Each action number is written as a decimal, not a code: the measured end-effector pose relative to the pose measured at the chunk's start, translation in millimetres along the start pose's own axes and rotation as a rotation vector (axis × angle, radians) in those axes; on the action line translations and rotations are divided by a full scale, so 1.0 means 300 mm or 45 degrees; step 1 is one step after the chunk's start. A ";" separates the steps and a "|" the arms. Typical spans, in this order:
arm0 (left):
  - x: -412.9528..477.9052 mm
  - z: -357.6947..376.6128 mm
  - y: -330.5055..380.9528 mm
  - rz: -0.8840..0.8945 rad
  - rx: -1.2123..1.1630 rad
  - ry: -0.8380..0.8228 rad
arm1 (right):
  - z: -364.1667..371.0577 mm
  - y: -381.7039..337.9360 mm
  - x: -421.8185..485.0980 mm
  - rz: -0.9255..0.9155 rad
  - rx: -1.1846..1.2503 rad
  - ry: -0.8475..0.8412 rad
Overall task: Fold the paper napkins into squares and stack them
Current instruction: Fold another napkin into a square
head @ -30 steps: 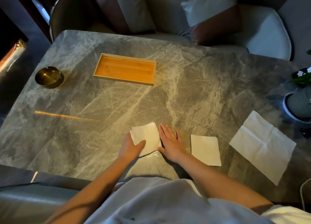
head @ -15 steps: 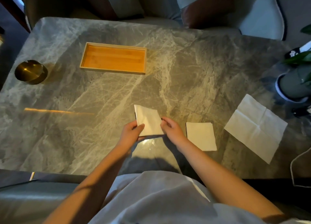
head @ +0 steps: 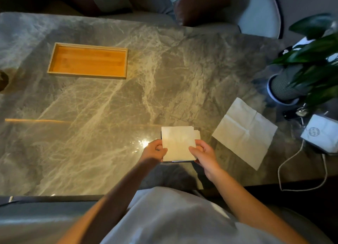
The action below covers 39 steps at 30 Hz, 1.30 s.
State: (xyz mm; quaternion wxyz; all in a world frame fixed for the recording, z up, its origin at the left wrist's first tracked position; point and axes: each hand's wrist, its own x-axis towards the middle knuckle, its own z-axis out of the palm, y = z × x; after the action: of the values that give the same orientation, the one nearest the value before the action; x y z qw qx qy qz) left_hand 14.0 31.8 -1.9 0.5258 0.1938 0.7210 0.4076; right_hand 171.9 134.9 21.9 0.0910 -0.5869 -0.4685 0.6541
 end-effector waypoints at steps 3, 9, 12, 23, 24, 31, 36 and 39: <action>0.015 0.064 -0.008 -0.001 0.230 0.159 | -0.042 0.023 0.019 -0.037 -0.150 0.047; 0.035 0.134 -0.005 -0.047 0.486 0.210 | -0.085 0.053 0.084 -0.145 -0.340 0.132; 0.040 0.144 0.000 -0.057 0.553 0.199 | -0.106 0.052 0.113 -0.181 -0.423 0.088; 0.033 0.187 0.007 -0.062 0.647 0.294 | -0.190 0.061 0.154 -0.181 -0.570 -0.006; 0.028 0.190 0.007 -0.055 0.637 0.319 | -0.198 0.065 0.155 -0.187 -0.595 -0.019; 0.012 0.206 0.012 -0.066 0.571 0.395 | -0.209 0.090 0.170 -0.250 -0.773 -0.155; 0.011 0.211 0.006 -0.086 0.582 0.416 | -0.210 0.101 0.181 -0.281 -0.811 -0.145; 0.011 0.216 0.002 -0.090 0.584 0.419 | -0.213 0.097 0.183 -0.269 -0.799 -0.184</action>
State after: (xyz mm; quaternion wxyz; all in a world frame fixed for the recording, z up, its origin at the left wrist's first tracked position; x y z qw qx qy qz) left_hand 72.2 59.3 -10.9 0.3581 0.2137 0.8763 0.2412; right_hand 222.8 188.1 -28.5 -0.0603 -0.4866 -0.7104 0.5048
